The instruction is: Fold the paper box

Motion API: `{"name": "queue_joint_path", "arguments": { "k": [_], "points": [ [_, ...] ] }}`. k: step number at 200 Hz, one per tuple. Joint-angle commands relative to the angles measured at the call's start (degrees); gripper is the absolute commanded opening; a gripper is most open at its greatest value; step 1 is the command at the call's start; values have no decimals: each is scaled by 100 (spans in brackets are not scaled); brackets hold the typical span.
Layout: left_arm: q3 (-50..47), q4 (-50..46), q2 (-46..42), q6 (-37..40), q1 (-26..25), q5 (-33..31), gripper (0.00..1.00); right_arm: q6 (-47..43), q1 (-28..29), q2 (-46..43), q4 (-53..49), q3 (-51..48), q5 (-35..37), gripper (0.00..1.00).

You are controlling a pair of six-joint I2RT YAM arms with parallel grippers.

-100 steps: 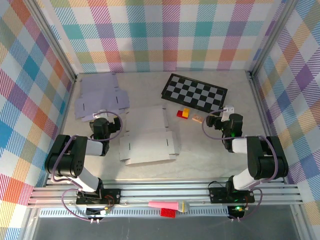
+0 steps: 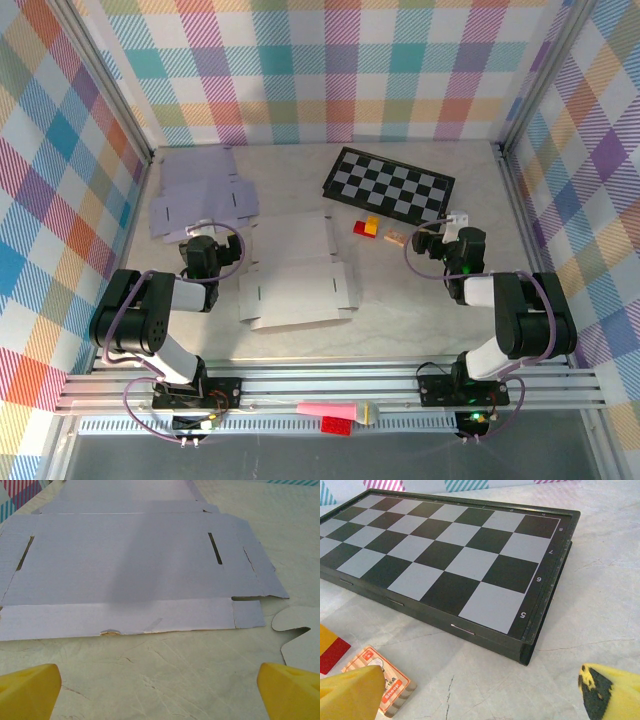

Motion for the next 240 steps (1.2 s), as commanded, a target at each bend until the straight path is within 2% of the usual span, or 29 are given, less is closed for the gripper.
{"name": "queue_joint_path", "arguments": {
  "k": [1, 75, 110, 152, 166, 186, 220, 225, 231, 236, 240],
  "points": [
    [65, 218, -10, 56, -30, -70, 100, -71, -42, 52, 58, 89, -116, 99],
    [48, 243, -19, 55, -30, -70, 100, -47, -42, 14, 138, 29, -61, 99],
    [-45, 154, -346, 102, -151, -309, 100, 141, -27, -772, -561, 61, 481, 99],
    [348, -941, -1298, 529, -803, -1479, 100, 283, 1, -1951, -1151, 166, 1202, 99],
    [462, -877, -1585, 277, -908, -1803, 100, 271, 29, -2274, -1582, 568, 1373, 99],
    [1061, -1421, -1846, 94, -1162, -2189, 100, 230, 165, -2580, -2099, 1208, 1617, 99],
    [1978, -1236, -1935, 542, -1892, -2793, 100, 54, 681, -2966, -3078, 2513, 2135, 99],
    [2157, -1283, -1949, 392, -1974, -2973, 100, 150, 794, -2969, -3332, 2794, 2340, 99],
    [2470, -1788, -1988, -46, -2022, -3144, 100, 614, 881, -2941, -3917, 3225, 2631, 99],
    [2849, -2714, -2042, -751, -2016, -3185, 100, 1320, 874, -2884, -4679, 3647, 2692, 99],
    [3225, -3882, -2079, -1617, -2004, -3165, 100, 1895, 834, -2820, -5400, 4016, 2655, 99]
  ]
}}
